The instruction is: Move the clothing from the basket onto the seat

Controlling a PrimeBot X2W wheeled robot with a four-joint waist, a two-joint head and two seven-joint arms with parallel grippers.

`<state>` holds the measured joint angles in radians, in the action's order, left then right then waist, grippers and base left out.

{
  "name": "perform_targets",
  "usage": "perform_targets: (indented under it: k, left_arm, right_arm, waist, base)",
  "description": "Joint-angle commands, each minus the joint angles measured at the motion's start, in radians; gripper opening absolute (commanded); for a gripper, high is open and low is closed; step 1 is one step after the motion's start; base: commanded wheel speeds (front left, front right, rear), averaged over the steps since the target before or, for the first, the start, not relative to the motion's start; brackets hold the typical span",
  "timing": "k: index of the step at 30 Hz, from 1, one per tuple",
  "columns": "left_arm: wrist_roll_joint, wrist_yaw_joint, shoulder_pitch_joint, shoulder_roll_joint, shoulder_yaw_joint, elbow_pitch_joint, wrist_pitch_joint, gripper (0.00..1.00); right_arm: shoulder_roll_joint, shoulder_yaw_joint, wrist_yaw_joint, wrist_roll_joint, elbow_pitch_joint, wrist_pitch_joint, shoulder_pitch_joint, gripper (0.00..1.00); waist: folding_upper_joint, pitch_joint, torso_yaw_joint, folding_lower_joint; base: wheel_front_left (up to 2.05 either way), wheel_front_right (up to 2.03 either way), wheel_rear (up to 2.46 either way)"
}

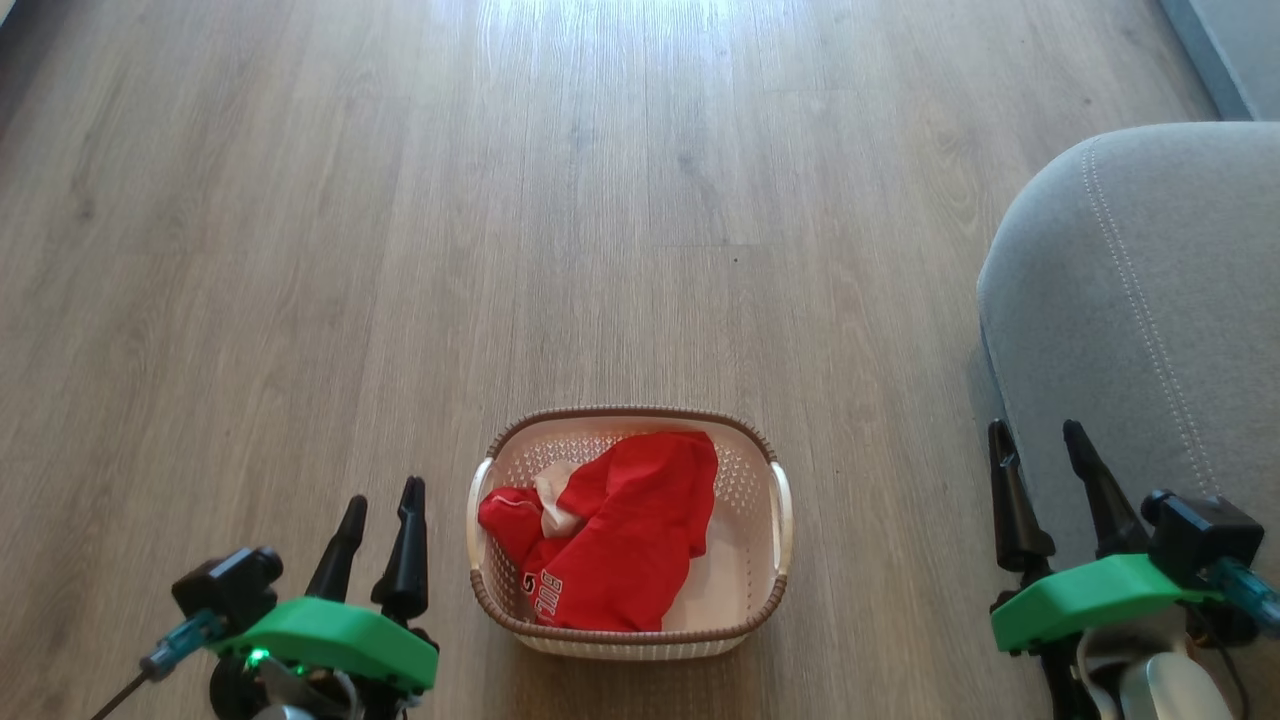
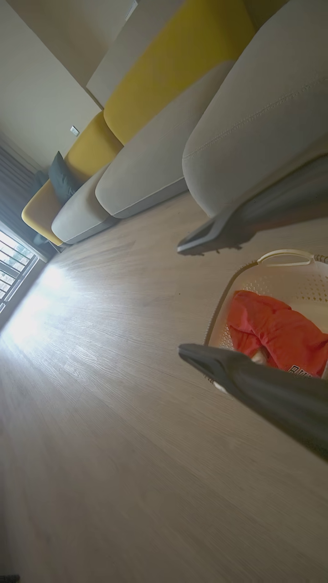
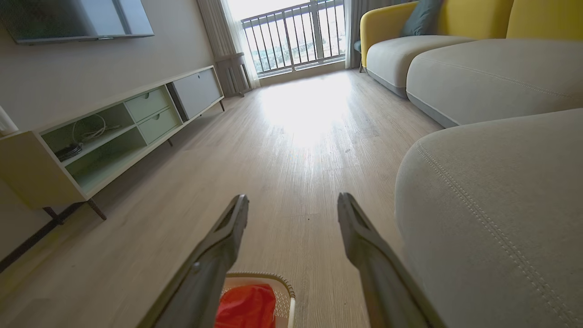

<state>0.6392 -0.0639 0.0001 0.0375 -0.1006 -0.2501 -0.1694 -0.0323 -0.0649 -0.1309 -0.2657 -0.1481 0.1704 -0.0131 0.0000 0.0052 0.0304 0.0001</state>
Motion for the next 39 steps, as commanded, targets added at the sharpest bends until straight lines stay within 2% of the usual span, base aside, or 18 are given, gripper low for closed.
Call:
perform_targets:
  k: [1, 28, 39]
  left_arm:
    - [-0.030, 0.007, -0.031, 0.011, 0.015, 0.037, -0.017, 1.00]
    - [-0.305, 0.023, -0.025, 0.013, -0.019, 0.045, -0.092, 1.00]
    - [-0.310, 0.020, -0.029, 0.013, -0.011, 0.038, -0.092, 1.00]
  right_arm:
    - [-0.014, 0.020, 0.000, 0.033, 0.042, 0.015, 0.014, 1.00]
    - [-0.018, 0.018, 0.000, 0.340, 0.032, 0.091, 0.005, 1.00]
    - [-0.018, 0.019, 0.000, 0.314, 0.019, 0.091, 0.006, 1.00]
  waist:
    - [0.0000, 0.000, 0.000, -0.0001]
    - [0.0000, -0.004, 0.003, -0.0001]
    - [0.0000, -0.003, 0.001, -0.0001]
  base:
    - [0.00, 0.00, 0.00]
    - [0.00, 0.00, 0.00]
    - [0.00, 0.00, 0.00]
